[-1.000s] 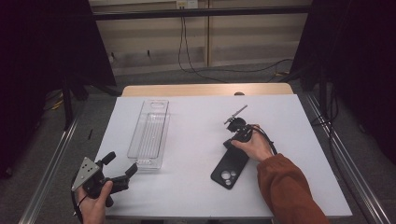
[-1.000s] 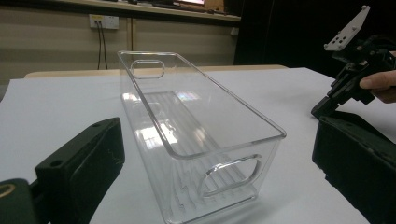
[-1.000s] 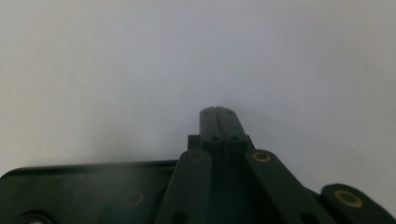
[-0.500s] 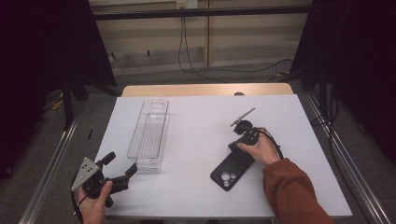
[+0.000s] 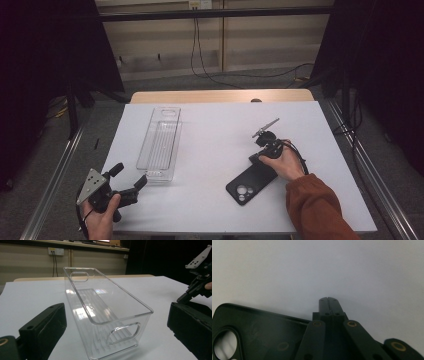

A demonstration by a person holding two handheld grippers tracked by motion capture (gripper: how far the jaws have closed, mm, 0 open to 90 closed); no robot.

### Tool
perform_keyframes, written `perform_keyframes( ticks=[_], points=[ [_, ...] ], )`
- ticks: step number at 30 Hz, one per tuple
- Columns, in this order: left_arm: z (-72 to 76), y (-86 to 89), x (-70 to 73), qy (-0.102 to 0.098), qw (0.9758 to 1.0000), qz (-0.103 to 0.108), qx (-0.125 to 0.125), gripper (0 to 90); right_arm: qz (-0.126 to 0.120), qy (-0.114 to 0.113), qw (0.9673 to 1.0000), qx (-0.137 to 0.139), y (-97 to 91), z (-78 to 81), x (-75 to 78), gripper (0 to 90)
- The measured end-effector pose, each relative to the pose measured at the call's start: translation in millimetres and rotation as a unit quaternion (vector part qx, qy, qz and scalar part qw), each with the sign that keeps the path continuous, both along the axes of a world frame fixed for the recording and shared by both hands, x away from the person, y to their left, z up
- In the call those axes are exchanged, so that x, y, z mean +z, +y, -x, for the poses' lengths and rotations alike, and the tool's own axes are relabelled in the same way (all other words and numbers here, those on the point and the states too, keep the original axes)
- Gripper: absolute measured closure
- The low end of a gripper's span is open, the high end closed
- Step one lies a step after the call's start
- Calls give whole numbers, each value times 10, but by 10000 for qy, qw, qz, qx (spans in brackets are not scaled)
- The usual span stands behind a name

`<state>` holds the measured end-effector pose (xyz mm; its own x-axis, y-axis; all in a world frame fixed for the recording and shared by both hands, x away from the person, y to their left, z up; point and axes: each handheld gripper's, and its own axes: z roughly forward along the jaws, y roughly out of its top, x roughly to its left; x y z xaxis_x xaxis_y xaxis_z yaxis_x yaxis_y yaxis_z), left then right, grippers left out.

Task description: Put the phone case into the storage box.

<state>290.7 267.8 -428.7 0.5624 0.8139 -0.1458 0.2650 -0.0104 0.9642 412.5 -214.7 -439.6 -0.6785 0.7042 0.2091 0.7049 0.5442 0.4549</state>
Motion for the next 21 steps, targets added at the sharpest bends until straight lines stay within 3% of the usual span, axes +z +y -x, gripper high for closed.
perform_keyframes(
  ticks=[21],
  points=[
    [1,0,-1,0,10000,9,13,24,-44,-29,9999,-138,-169,171,0,900]
  ],
)
